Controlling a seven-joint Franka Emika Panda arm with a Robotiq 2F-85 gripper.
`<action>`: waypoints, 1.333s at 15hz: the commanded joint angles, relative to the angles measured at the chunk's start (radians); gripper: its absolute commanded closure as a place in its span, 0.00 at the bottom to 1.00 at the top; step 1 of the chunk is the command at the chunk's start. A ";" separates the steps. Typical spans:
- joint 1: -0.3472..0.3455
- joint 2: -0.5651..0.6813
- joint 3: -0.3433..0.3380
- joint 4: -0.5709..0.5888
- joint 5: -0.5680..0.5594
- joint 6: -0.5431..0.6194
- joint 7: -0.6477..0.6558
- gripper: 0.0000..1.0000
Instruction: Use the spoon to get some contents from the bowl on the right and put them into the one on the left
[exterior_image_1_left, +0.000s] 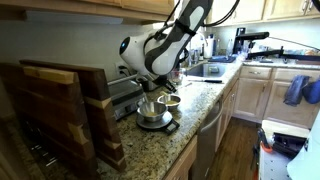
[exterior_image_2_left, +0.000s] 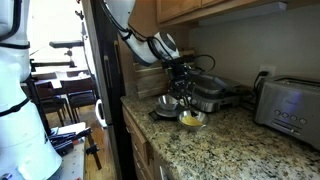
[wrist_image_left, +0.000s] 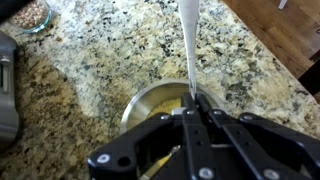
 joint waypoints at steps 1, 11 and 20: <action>0.024 -0.053 0.012 -0.044 -0.011 0.013 -0.026 0.97; 0.080 -0.015 0.051 -0.026 -0.051 0.019 -0.041 0.97; 0.117 -0.055 0.073 -0.094 -0.159 0.089 0.048 0.97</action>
